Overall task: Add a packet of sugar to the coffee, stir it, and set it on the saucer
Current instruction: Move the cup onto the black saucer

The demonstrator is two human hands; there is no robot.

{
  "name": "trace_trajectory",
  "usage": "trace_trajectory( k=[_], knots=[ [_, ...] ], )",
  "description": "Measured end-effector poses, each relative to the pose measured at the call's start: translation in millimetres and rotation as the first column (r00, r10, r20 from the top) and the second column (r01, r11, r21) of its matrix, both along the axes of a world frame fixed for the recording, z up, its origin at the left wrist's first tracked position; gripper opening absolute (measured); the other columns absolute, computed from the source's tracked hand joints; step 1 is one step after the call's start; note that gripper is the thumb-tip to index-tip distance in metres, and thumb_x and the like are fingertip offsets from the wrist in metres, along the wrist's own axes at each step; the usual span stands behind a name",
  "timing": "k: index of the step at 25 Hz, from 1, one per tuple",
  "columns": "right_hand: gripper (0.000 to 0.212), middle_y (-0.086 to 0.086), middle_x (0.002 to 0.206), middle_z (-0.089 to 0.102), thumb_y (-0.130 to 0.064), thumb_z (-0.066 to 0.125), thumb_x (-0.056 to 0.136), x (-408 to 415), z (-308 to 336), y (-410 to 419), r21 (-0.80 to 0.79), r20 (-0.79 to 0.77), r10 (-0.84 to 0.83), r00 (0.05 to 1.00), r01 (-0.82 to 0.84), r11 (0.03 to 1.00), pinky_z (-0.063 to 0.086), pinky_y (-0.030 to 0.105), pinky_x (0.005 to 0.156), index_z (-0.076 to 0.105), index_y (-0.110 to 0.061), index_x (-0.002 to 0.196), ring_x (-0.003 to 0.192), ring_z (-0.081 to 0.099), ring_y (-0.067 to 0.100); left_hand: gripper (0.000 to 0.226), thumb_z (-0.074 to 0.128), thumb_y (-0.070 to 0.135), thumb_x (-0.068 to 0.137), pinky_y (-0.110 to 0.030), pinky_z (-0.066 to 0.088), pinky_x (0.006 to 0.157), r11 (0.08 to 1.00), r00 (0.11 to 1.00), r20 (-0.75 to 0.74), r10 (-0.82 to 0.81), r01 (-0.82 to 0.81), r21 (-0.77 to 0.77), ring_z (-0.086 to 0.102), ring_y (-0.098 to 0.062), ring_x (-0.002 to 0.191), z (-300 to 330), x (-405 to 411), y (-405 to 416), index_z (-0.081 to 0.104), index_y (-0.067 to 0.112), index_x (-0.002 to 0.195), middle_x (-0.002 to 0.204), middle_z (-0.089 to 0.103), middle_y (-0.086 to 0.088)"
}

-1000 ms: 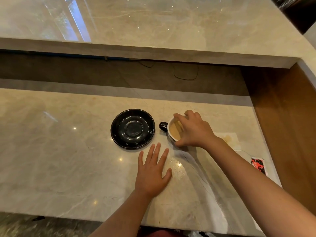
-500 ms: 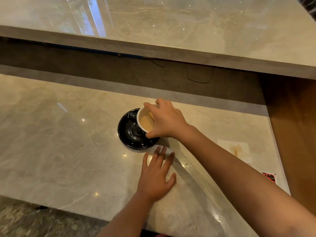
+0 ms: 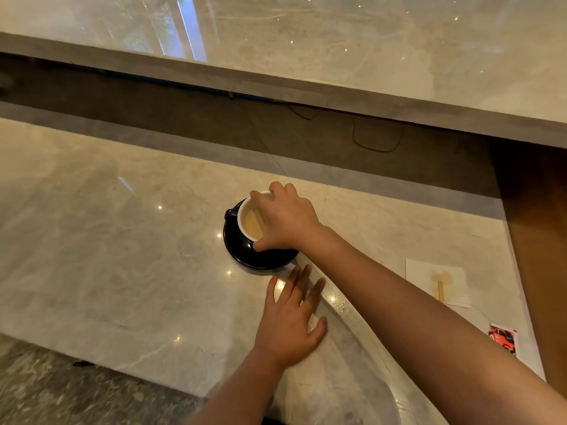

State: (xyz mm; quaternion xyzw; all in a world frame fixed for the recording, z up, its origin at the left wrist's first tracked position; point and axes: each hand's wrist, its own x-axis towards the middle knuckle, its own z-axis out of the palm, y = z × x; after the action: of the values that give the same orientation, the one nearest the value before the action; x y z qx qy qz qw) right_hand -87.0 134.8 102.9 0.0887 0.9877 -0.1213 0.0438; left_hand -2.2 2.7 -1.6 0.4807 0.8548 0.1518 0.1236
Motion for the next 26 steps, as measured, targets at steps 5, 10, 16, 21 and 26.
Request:
trace_trajectory(
  k=[5,10,16,21,26],
  knots=[
    [0.102,0.012,0.138,0.034,-0.055,0.077,0.054,-2,2,3,-0.018,0.067,0.015,0.998,-0.014,1.0,0.045,0.043,0.077,0.026,-0.023,0.136,0.122,0.033,0.034,0.063,0.027,0.055,0.089,-0.051,-0.009,0.113,0.999,1.0,0.015,-0.001,0.002,-0.032,-0.009,-0.015,0.143,1,0,0,0.01,0.035,0.146,0.158,0.008,-0.002],
    [0.105,0.004,0.154,0.021,-0.044,0.08,0.059,4,7,18,-0.114,0.124,0.148,0.981,-0.134,0.984,0.036,0.048,0.101,0.019,-0.018,0.141,0.137,0.021,0.028,0.065,0.022,0.058,0.087,-0.05,-0.012,0.114,0.998,1.0,0.026,0.008,-0.007,-0.065,-0.018,-0.013,0.141,2,0,0,0.0,0.04,0.145,0.157,-0.009,0.004],
    [0.101,0.002,0.142,0.039,-0.048,0.08,0.056,6,5,16,-0.083,0.03,0.131,0.991,-0.129,0.988,0.046,0.04,0.083,0.028,-0.015,0.136,0.121,0.037,0.025,0.064,0.021,0.058,0.087,-0.05,-0.012,0.114,0.997,1.0,0.018,0.004,-0.003,-0.075,-0.019,-0.013,0.141,2,1,0,-0.003,0.041,0.145,0.157,-0.008,0.004],
    [0.1,0.005,0.14,0.042,-0.051,0.079,0.056,9,2,11,-0.046,0.005,0.111,0.994,-0.111,0.993,0.044,0.043,0.087,0.03,-0.013,0.135,0.119,0.04,0.027,0.064,0.02,0.06,0.087,-0.048,-0.016,0.112,0.997,1.0,0.023,0.011,-0.009,-0.081,-0.022,-0.011,0.14,0,0,0,-0.006,0.043,0.144,0.158,-0.006,0.004],
    [0.102,0.005,0.148,0.032,-0.055,0.075,0.06,13,7,10,-0.077,0.038,0.105,0.994,-0.102,0.992,0.034,0.049,0.099,0.021,-0.018,0.139,0.13,0.031,0.028,0.064,0.021,0.06,0.088,-0.048,-0.017,0.112,0.998,1.0,0.021,0.003,-0.001,-0.068,-0.022,-0.011,0.139,2,0,1,-0.007,0.043,0.143,0.158,-0.005,0.004]
  ],
)
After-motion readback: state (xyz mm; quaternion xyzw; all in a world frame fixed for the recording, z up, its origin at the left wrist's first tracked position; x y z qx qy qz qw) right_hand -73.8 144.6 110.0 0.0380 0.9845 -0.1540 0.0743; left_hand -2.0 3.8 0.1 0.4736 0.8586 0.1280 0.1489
